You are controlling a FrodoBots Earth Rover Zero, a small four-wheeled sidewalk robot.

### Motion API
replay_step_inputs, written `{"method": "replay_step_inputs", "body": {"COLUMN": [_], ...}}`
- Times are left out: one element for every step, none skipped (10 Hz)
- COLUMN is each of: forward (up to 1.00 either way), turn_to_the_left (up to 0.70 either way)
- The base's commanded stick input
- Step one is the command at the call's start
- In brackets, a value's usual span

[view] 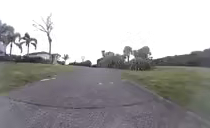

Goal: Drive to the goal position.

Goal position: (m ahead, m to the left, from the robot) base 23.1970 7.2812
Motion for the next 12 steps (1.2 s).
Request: {"method": "replay_step_inputs", "body": {"forward": [1.00, 1.00, 1.00, 1.00, 1.00, 1.00, 1.00, 1.00, 1.00, 1.00, 1.00, 1.00], "turn_to_the_left": [0.00, 0.00, 0.00, 0.00, 0.00, 0.00, 0.00, 0.01, 0.02, 0.03, 0.39, 0.16]}}
